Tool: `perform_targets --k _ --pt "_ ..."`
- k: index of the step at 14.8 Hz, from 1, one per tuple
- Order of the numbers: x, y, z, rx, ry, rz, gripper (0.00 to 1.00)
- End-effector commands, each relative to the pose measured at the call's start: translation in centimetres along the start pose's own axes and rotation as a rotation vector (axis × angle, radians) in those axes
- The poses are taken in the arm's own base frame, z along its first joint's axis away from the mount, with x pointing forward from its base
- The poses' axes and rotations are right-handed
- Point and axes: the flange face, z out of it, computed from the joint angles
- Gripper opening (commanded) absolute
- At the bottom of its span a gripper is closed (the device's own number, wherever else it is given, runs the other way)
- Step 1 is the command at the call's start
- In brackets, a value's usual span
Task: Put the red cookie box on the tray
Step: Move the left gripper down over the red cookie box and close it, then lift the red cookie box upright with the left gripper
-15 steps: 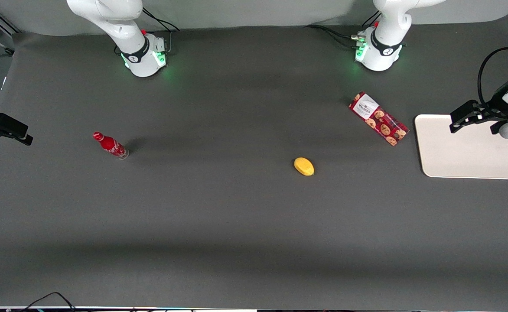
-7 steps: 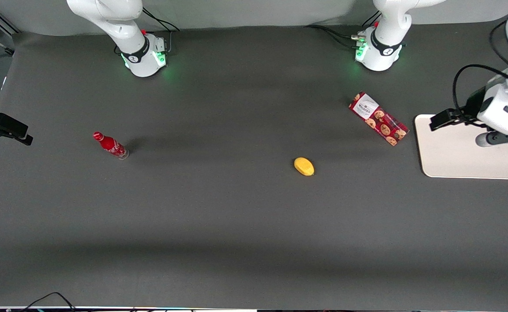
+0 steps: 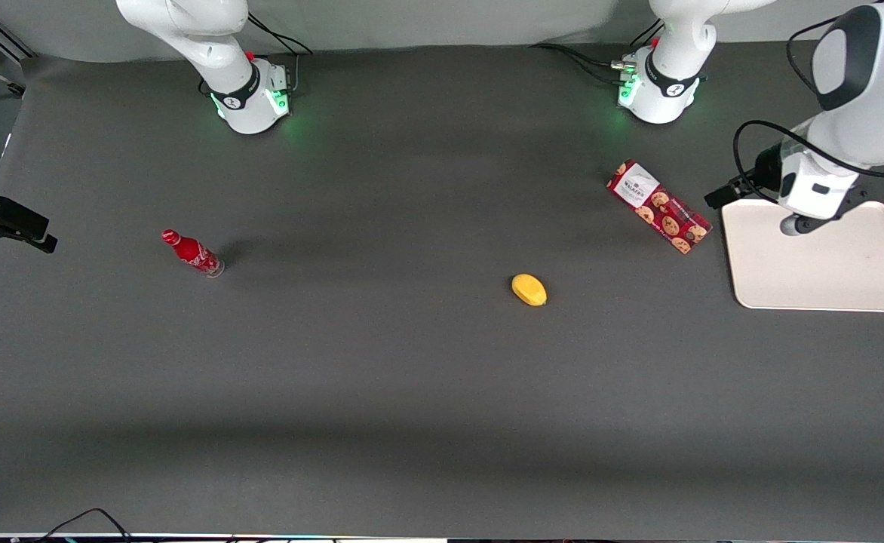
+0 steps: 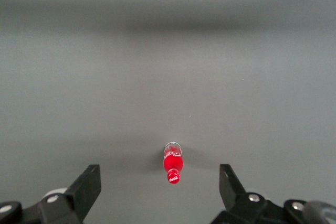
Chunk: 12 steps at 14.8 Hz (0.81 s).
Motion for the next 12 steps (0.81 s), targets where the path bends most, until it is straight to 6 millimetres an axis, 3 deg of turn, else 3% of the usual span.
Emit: perform_targets --k 1,3,9,12 --pt "-3.6 -0.6 4.3 0.028 -0.005 -0.105 1.0" --pt "-4.8 -1.7 8.1 0.026 0.003 -0.12 1.0" --pt "-8.4 -1.7 16.9 0.042 0.068 -0.147 1.0" --pt "-8.1 -3.2 20.2 -0.001 0.145 -0.167 1.0"
